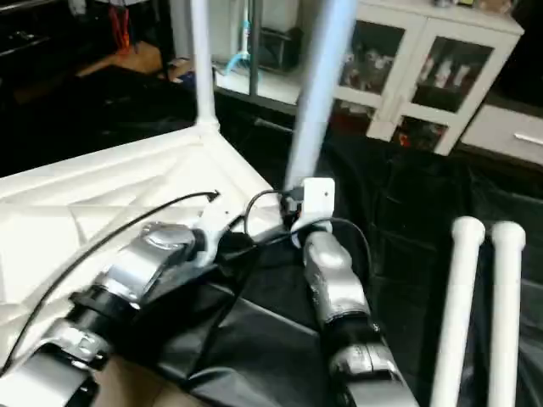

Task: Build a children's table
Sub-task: Rotate leg to tighten

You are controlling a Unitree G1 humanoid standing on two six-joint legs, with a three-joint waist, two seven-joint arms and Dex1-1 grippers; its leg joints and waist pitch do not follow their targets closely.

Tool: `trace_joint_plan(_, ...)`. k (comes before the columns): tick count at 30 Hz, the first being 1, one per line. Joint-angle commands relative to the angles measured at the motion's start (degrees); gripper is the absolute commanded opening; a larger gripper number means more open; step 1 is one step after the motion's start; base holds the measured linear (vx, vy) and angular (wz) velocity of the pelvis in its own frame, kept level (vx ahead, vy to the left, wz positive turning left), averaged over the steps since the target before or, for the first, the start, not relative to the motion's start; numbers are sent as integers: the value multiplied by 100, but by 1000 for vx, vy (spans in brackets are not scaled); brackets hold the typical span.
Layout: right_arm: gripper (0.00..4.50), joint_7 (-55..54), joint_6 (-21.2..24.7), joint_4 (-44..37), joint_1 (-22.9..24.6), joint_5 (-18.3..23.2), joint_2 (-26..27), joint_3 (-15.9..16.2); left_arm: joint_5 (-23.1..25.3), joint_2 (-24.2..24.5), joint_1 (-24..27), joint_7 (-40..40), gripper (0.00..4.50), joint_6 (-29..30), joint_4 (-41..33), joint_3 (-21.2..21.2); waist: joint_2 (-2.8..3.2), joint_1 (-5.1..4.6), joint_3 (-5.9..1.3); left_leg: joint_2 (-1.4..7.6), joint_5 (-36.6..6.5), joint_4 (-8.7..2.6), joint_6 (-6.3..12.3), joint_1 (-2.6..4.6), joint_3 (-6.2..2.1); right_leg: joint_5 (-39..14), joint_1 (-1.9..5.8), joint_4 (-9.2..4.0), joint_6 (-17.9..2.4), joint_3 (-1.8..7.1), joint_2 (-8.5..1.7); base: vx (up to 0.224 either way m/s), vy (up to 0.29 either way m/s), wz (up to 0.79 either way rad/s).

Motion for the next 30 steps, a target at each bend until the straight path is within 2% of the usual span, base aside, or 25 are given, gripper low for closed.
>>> trace_joint_plan(1,301,572,278,-396,80,257,-187,135,-2,163,37,-362,0,-235,-36,-14,40,-2,-337,214,-2383,-595,-32,-9,-161,-1935,262,-284,-769,136,-189,0,0,0)
trace_joint_plan(2,308,807,398,-511,122,367,-272,142,-29,239,73,-491,0,-218,-77,-25,49,19,-364,228,-2176,-571,16,29,-141,-1616,241,-257,-891,151,-195,0,0,0)
trace_joint_plan(3,308,1073,398,-621,174,285,-492,261,-70,356,136,-730,0,-347,-150,-55,32,38,-359,235,-2101,-540,93,81,-98,-1462,187,-256,-1048,166,-181,0,0,0)
trace_joint_plan(4,308,1293,427,-712,211,291,-647,312,-117,446,187,-917,0,-386,-229,-75,28,58,-354,233,-2056,-529,118,88,-89,-1454,181,-259,-1102,167,-182,0,0,0)
trace_joint_plan(6,308,2171,481,-971,321,296,-1201,439,-319,806,389,-1688,0,-646,-550,-179,21,106,-351,237,-1825,-500,242,54,-62,-1410,198,-214,-1172,198,-191,30,-17,3)
trace_joint_plan(8,308,2449,533,-1040,345,359,-1329,448,-386,906,451,-1914,0,-717,-655,-213,28,129,-367,242,-1613,-459,319,79,-25,-1111,169,-170,-1311,214,-178,73,-43,9)
trace_joint_plan(9,308,3099,586,-1142,410,462,-1664,477,-544,1136,579,-2381,0,-686,-893,-286,16,124,-387,235,-1322,-441,385,17,-27,-782,220,-96,-1403,216,-176,57,-45,2)
trace_joint_plan(10,308,3269,621,-1193,440,516,-1764,490,-594,1203,602,-2482,0,-666,-936,-312,26,184,-405,251,-1041,-410,475,42,-17,-422,225,-41,-1507,216,-180,53,-38,1)
trace_joint_plan(12,308,3653,603,-1247,492,580,-1984,563,-608,1306,624,-2575,0,-697,-941,-349,49,238,-399,252,-778,-385,615,71,17,4,217,8,-1680,211,-153,53,-31,3)
trace_joint_plan(13,308,3796,615,-1266,507,611,-2061,588,-613,1332,628,-2597,0,-704,-932,-350,53,253,-394,257,-733,-388,627,71,19,39,223,17,-1701,211,-155,0,0,0)
trace_joint_plan(14,308,3908,653,-1294,519,647,-2123,606,-613,1346,630,-2629,0,-713,-920,-343,43,269,-387,259,-705,-389,615,64,21,-7,236,18,-1701,210,-156,0,0,0)
trace_joint_plan(16,308,4035,688,-1318,523,684,-2189,630,-615,1364,633,-2670,0,-721,-925,-332,15,308,-365,270,-967,-414,483,86,24,-459,235,-27,-1626,214,-159,0,0,0)
trace_joint_plan(19,308,4332,758,-1381,526,804,-2282,684,-635,1395,651,-2732,0,-706,-975,-315,24,315,-345,278,-1323,-448,259,109,10,-1042,216,-77,-1466,218,-159,0,0,0)
trace_joint_plan(21,308,4576,815,-1453,523,880,-2346,712,-648,1421,673,-2794,0,-716,-1014,-305,18,314,-335,280,-1481,-458,191,118,10,-1218,206,-102,-1387,224,-153,0,0,0)
trace_joint_plan(26,275,4846,881,-1393,433,972,-2380,655,-688,1477,697,-2860,0,-708,-1065,-315,5,312,-332,280,-1615,-472,108,116,6,-1474,197,-123,-1273,231,-163,0,0,0)
trace_joint_plan(30,237,4859,931,-1252,407,1018,-2298,624,-686,1479,701,-2895,0,-702,-1062,-295,-3,316,-350,276,-1424,-457,138,114,16,-1270,199,-98,-1320,234,-157,0,0,0)
